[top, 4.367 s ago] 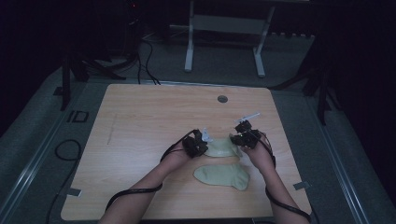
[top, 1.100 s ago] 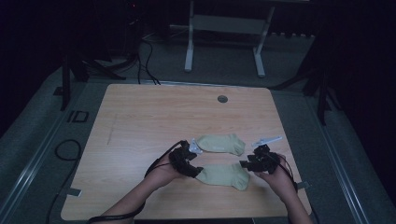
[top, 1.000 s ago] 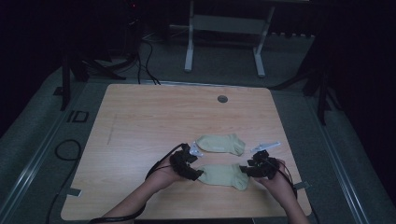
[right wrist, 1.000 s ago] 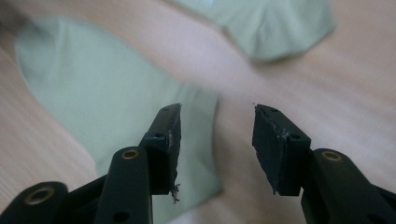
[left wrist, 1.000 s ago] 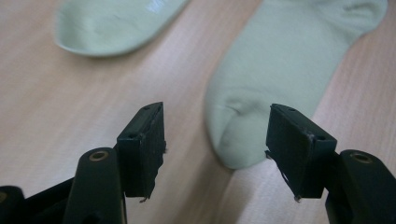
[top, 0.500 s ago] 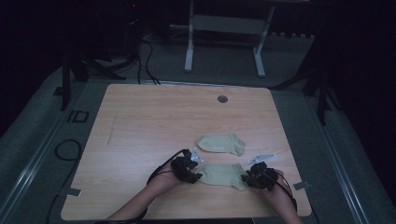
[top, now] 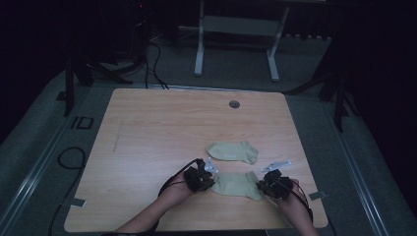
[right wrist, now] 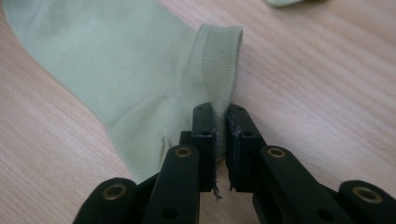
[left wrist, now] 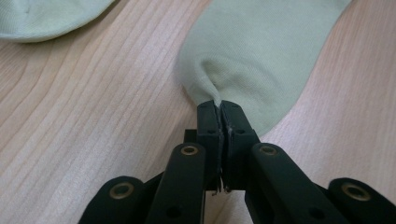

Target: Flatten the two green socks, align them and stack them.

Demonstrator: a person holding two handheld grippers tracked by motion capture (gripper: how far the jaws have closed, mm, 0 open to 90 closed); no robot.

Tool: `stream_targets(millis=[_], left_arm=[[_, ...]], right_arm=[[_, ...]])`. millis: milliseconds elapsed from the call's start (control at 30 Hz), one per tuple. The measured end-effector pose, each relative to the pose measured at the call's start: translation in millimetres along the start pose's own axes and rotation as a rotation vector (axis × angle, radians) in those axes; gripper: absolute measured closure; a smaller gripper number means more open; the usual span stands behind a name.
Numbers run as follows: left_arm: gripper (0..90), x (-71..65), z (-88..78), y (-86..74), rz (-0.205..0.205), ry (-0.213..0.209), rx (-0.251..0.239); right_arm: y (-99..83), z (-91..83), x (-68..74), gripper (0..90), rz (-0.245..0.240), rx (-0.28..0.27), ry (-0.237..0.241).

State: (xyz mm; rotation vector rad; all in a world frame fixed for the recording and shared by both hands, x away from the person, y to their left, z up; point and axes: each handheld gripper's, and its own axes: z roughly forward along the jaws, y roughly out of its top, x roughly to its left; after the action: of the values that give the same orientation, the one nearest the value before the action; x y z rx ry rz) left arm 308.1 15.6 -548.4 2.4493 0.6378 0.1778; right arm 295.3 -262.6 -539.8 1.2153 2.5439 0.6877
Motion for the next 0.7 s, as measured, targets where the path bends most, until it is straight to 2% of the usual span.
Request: stream_targets(millis=[233,267,333,467,700], left_arm=[[87.5,4.8,-17.2,3.9,-0.021,-0.005,-0.04],[87.5,6.7,-25.2,7.2,-0.016,0.007,-0.051],[87.6,8.6,-32.0,10.7,-0.016,0.008,-0.061],[87.6,16.5,-45.0,18.9,-0.025,0.038,-0.079],[87.6,35.8,-59.1,37.6,-0.021,0.085,-0.07]], right_arm=[[9.6,-19.8,-1.6,83.3,0.012,-0.063,0.015],[11.4,-23.1,-1.5,83.3,0.014,-0.075,0.019],[17.2,-31.1,-0.4,83.3,0.006,-0.094,0.021],[27.6,-39.3,-2.6,83.2,-0.007,-0.118,0.01],[54.1,-44.8,-14.2,83.1,-0.009,-0.146,-0.018]])
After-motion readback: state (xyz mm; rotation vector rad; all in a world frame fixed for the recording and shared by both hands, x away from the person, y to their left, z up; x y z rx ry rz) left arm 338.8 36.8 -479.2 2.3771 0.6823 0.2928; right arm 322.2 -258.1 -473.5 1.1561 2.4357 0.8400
